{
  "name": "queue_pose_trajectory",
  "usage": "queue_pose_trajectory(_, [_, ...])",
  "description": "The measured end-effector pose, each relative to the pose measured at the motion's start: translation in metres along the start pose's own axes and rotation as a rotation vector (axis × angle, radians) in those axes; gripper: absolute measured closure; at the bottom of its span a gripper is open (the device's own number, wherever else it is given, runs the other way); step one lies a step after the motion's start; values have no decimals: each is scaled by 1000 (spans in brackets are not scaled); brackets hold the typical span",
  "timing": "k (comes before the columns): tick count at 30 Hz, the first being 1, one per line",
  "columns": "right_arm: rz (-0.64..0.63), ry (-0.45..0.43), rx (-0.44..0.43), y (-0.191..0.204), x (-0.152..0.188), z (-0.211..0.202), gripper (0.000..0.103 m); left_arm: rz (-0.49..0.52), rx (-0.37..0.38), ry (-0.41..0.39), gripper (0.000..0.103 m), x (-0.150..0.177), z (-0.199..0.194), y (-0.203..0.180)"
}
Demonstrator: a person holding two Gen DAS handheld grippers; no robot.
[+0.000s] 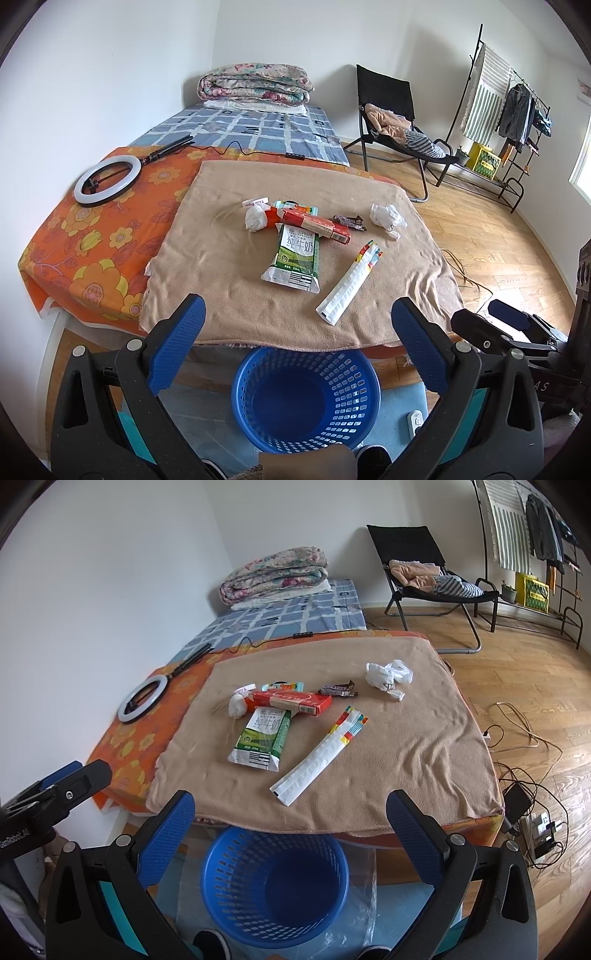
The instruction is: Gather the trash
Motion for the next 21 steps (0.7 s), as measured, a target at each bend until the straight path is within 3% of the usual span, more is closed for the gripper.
queue_pose_trajectory(21, [4,10,0,2,1,3,0,-4,3,3,1,0,0,0])
Point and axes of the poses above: each gripper's, at about its wrist camera, not at the fingertips, and z roughly the way its jaws point, y to its left, x to its underside, the point moved 9 cm from there along z, roughly the way its jaws point, and after that the axes turned 10 degrees about -x, right-handed, at the moved point
